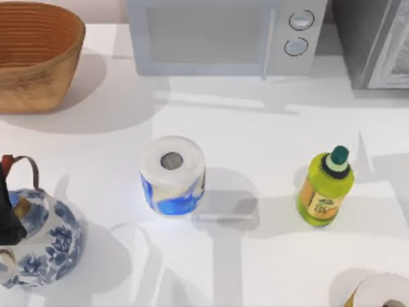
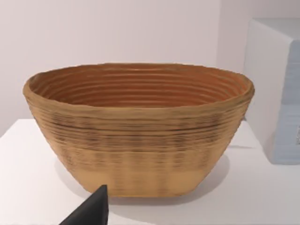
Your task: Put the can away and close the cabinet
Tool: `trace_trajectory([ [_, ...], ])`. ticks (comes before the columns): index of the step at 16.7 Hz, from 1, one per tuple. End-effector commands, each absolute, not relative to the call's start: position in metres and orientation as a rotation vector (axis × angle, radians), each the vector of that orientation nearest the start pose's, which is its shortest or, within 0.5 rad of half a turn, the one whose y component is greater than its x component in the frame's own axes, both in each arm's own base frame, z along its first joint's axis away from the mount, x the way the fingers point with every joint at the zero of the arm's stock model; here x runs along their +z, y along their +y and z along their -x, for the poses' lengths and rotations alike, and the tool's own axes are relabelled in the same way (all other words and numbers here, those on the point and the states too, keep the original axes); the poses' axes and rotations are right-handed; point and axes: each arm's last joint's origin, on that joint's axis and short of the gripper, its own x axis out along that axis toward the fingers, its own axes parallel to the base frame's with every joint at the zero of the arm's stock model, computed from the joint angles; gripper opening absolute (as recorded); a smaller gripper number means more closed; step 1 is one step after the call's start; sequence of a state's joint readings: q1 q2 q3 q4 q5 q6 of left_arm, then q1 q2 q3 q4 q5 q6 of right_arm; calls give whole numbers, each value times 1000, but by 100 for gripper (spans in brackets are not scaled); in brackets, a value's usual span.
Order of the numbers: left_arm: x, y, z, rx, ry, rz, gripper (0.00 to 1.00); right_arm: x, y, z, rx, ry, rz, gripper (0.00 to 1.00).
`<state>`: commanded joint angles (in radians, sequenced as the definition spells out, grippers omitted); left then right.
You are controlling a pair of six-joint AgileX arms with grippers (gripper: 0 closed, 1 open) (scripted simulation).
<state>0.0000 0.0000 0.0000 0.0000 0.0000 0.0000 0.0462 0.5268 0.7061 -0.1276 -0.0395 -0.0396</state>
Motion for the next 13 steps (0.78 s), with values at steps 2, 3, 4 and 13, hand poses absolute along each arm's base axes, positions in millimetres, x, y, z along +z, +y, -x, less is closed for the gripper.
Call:
trace_trajectory([
  [2, 160, -1, -106, 0, 0, 0, 100, 286, 4, -115, 65, -29, 37, 100],
  [3, 160, -1, -106, 0, 0, 0, 100, 261, 3, -111, 53, -20, 31, 100],
  [4, 160, -1, -106, 0, 0, 0, 100, 239, 2, -109, 42, -13, 25, 100],
  [13, 160, -1, -106, 0, 0, 0, 100, 160, -1, -106, 0, 0, 0, 100],
])
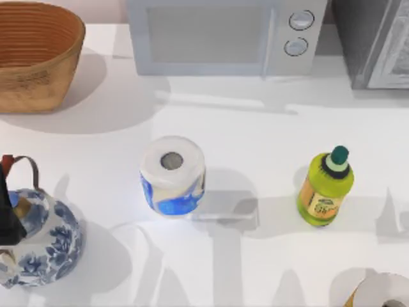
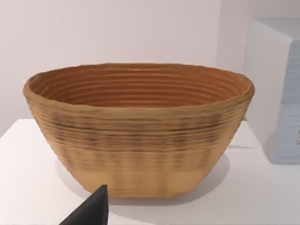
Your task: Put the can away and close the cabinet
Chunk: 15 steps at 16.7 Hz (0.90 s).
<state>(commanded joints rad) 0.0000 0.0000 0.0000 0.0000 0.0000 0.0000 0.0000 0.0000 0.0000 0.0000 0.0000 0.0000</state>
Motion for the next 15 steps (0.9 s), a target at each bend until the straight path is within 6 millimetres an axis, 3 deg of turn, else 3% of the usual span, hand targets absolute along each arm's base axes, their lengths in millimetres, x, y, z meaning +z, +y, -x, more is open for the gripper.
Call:
trace_trajectory([
  [5, 160, -1, -106, 0, 0, 0, 100, 161, -2, -106, -1, 2, 0, 100],
  [8, 160, -1, -106, 0, 0, 0, 100, 173, -8, -110, -26, -20, -4, 100],
  [15, 160, -1, -106, 0, 0, 0, 100, 211, -50, -139, -51, -61, 0, 100],
])
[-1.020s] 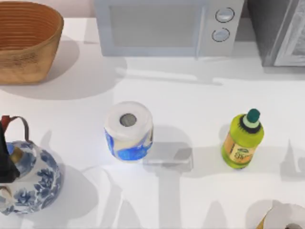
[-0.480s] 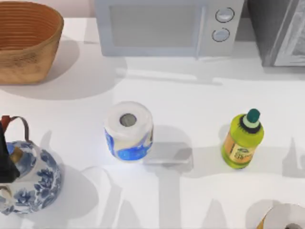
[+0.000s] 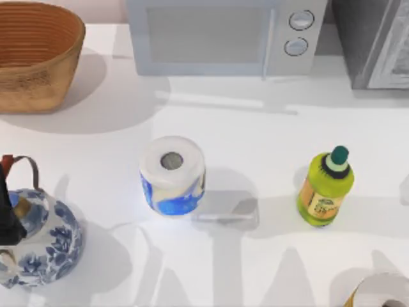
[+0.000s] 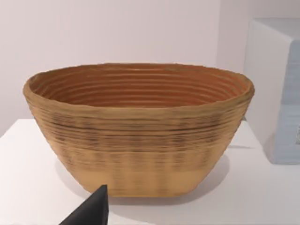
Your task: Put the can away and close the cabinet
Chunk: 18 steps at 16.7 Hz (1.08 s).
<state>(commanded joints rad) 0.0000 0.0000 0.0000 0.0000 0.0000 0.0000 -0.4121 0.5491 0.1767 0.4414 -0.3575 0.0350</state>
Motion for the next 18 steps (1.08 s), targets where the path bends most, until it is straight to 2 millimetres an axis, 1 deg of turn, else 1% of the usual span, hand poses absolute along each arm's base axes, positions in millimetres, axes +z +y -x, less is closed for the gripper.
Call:
trace_trajectory([
  [2, 160, -1, -106, 0, 0, 0, 100, 215, -71, -151, -49, -57, 4, 100],
  [5, 160, -1, -106, 0, 0, 0, 100, 211, -111, -164, -43, -42, 10, 100],
  [8, 160, -1, -106, 0, 0, 0, 100, 198, -151, -167, -33, -27, 15, 100],
  [11, 160, -1, -106, 0, 0, 0, 100, 179, -183, -162, -18, -12, 14, 100],
  [14, 160, -1, -106, 0, 0, 0, 100, 164, -199, -156, -1, 2, 4, 100],
  [18, 160, -1, -106, 0, 0, 0, 100, 160, -201, -154, 4, 5, 1, 100],
])
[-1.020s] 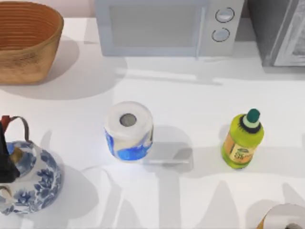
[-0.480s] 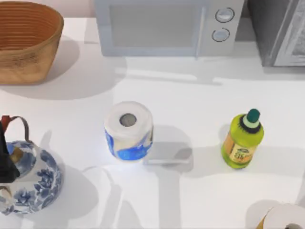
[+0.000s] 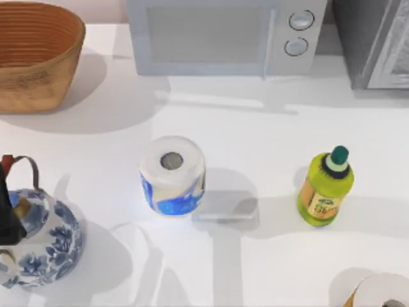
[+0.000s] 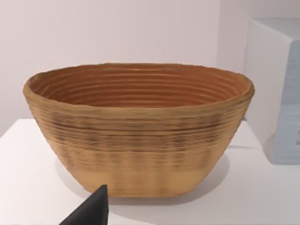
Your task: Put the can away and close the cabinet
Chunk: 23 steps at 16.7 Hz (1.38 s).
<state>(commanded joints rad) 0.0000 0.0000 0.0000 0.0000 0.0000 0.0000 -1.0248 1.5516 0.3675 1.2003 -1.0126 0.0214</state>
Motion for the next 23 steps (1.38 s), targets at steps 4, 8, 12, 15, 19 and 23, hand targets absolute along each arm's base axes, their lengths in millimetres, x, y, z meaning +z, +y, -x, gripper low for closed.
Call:
trace_trajectory([
  [4, 160, -1, -106, 0, 0, 0, 100, 161, -202, -155, 3, 7, -3, 100],
  [8, 160, -1, -106, 0, 0, 0, 100, 185, -228, -164, -11, 5, 2, 100],
  [12, 160, -1, -106, 0, 0, 0, 100, 247, -266, -180, -11, 4, 5, 100],
  [15, 160, -1, -106, 0, 0, 0, 100, 311, -280, -187, -7, 22, -28, 100],
  [19, 160, -1, -106, 0, 0, 0, 100, 405, -266, -183, -2, 37, -55, 100],
  [23, 160, -1, -106, 0, 0, 0, 100, 479, -226, -166, 3, 20, -25, 100],
])
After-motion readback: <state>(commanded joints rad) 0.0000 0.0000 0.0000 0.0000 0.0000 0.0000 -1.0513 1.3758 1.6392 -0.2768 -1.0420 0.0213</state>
